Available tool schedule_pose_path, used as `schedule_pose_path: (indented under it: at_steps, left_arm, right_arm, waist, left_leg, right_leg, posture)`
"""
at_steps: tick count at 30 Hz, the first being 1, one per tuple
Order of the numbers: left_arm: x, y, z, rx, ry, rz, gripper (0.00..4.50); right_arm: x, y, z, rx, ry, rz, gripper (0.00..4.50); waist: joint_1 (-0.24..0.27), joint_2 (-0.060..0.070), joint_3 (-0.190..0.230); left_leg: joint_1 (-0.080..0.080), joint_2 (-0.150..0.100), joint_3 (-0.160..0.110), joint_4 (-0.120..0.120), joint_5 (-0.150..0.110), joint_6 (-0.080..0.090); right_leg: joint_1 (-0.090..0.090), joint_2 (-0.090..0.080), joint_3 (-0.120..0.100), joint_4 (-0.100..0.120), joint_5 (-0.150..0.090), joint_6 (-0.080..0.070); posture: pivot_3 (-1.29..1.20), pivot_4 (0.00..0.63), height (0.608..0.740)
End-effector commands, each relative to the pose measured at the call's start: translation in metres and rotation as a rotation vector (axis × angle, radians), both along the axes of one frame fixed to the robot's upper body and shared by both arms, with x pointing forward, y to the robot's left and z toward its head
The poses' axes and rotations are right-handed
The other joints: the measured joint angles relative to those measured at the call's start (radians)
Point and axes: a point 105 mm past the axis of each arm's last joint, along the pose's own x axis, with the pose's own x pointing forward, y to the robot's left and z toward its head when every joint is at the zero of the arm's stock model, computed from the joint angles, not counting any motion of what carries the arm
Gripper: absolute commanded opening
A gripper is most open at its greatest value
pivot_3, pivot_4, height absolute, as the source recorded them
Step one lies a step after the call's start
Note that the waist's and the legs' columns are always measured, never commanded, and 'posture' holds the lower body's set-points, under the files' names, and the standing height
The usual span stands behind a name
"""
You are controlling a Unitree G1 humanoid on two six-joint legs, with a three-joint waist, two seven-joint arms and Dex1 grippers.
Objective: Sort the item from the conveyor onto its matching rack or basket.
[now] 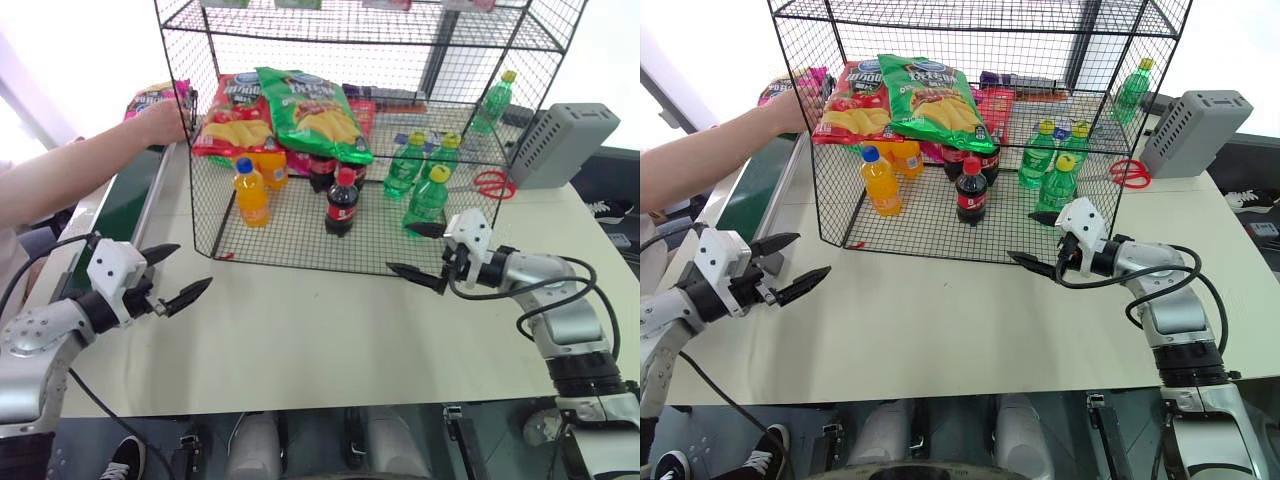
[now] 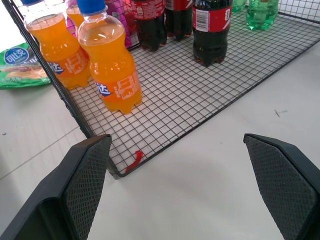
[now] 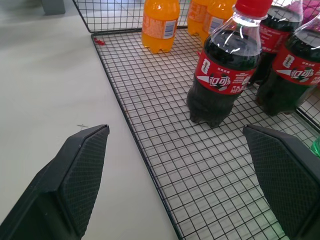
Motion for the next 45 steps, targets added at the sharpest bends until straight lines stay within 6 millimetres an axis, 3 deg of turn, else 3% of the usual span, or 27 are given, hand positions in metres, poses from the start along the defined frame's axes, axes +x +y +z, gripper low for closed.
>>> schedule_pose_path:
  at_steps: [1, 2, 18, 28, 37, 41, 45]
  left_arm:
    - [0.001, 0.003, 0.010, 0.013, -0.049, 0.006, 4.50]
    - [0.000, 0.003, 0.010, 0.009, -0.047, 0.003, 4.50]
    - [-0.003, 0.019, 0.013, 0.061, -0.093, 0.065, 4.50]
    - [-0.014, 0.041, 0.014, 0.194, -0.144, 0.138, 4.50]
    - [-0.041, 0.096, 0.021, 0.559, -0.274, 0.293, 4.50]
    - [-0.056, 0.116, 0.015, 0.885, -0.328, 0.270, 4.50]
    - [-0.062, 0.126, 0.017, 0.984, -0.383, 0.290, 4.50]
  right_arm:
    - [0.004, 0.003, 0.024, 0.041, -0.059, -0.009, 4.46]
    - [0.007, 0.001, 0.025, 0.055, -0.048, -0.031, 4.46]
    - [0.003, 0.000, 0.016, -0.004, -0.091, 0.009, 4.46]
    - [-0.020, 0.016, 0.018, 0.115, -0.009, 0.172, 4.46]
    - [-0.062, 0.062, 0.030, 0.312, 0.169, 0.405, 4.46]
    - [-0.085, 0.087, 0.024, 0.379, 0.290, 0.514, 4.46]
    - [-0.083, 0.094, 0.013, 0.345, 0.284, 0.506, 4.46]
  waist:
    - [-0.013, 0.003, 0.002]
    - [-0.009, 0.004, 0.003]
    - [0.002, 0.005, 0.003]
    - [0.004, 0.006, 0.003]
    - [0.004, 0.006, 0.003]
    - [0.005, 0.006, 0.003]
    - [0.006, 0.006, 0.003]
  left_leg:
    - [0.000, -0.005, -0.014, 0.000, 0.001, -0.001]
    - [0.000, -0.010, -0.027, 0.000, 0.002, -0.002]
    - [0.000, -0.009, -0.018, 0.002, 0.002, -0.003]
    - [0.000, -0.009, -0.018, 0.001, 0.002, -0.003]
    - [0.000, -0.004, -0.017, 0.001, 0.002, -0.002]
    - [0.000, -0.001, -0.017, 0.000, 0.001, -0.002]
    - [-0.002, 0.000, -0.016, 0.000, 0.001, -0.002]
  right_leg:
    - [0.008, -0.006, -0.012, -0.001, -0.001, 0.002]
    - [0.015, -0.010, -0.023, -0.002, -0.003, 0.004]
    - [0.011, -0.008, -0.018, -0.002, -0.004, 0.004]
    - [0.011, -0.008, -0.018, -0.002, -0.005, 0.004]
    - [0.010, -0.006, -0.018, -0.002, -0.005, 0.003]
    - [0.009, -0.005, -0.018, -0.003, -0.006, 0.001]
    - [0.008, -0.006, -0.017, -0.003, -0.006, 0.001]
  posture:
    - [0.00, 0.150, 0.740]
    - [0.00, 0.150, 0.740]
    - [0.00, 0.150, 0.740]
    - [0.00, 0.150, 0.740]
    - [0.00, 0.150, 0.740]
    - [0.00, 0.150, 0.740]
    - [0.00, 0.150, 0.740]
